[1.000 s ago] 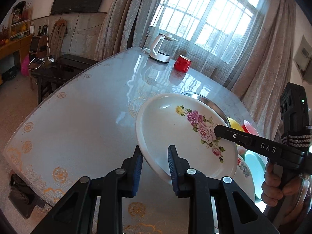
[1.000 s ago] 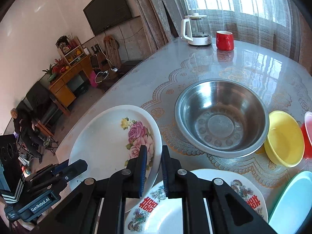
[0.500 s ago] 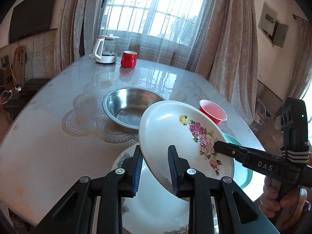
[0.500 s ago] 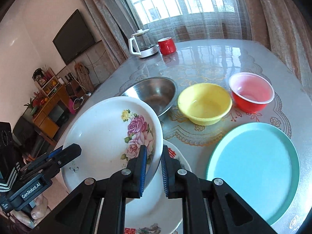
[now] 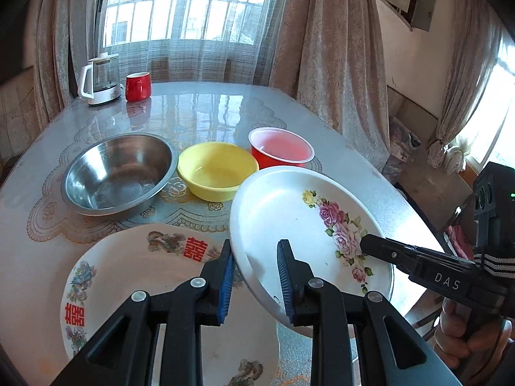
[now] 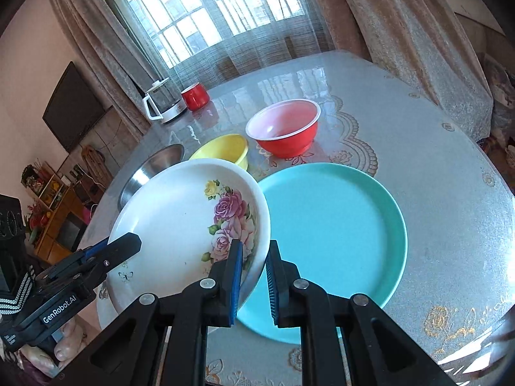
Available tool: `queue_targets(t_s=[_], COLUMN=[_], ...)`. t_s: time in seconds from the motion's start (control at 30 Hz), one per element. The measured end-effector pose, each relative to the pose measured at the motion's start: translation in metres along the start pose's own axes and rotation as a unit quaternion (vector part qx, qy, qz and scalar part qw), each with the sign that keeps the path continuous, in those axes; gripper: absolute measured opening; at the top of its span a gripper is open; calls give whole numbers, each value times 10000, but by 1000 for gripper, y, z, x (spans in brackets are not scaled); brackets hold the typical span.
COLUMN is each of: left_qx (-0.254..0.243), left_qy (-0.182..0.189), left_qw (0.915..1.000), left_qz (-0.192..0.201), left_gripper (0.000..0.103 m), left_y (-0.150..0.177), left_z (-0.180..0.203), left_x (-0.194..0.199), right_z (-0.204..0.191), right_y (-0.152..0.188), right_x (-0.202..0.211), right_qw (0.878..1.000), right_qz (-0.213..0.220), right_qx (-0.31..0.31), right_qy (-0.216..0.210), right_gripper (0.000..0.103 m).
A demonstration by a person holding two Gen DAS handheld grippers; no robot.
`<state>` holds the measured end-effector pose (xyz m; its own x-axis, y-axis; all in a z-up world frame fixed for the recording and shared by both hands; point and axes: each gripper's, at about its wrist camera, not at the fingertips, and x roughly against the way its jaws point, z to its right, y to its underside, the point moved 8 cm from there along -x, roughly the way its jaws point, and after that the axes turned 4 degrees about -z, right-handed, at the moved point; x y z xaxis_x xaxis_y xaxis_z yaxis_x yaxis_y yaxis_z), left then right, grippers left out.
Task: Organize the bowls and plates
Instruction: 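Lift the rose-patterned plate and carry it over the teal plate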
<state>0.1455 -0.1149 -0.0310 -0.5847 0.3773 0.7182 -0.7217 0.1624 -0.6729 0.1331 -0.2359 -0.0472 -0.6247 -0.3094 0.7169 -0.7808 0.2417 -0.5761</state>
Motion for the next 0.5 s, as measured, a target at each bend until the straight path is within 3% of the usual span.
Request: queue_targets(t_s=[0.5], left_qx=[-235], left_qy=[118], left_qw=[9988], left_qz=[-406], left_gripper=[26], left_y=[-9], left_z=[44], left_x=[-45], right_z=[58], right_y=[5], right_x=[14], right_qw=[9987], right_qz=[86], right_qx=[-468], right_qy=[176], right_gripper=[15])
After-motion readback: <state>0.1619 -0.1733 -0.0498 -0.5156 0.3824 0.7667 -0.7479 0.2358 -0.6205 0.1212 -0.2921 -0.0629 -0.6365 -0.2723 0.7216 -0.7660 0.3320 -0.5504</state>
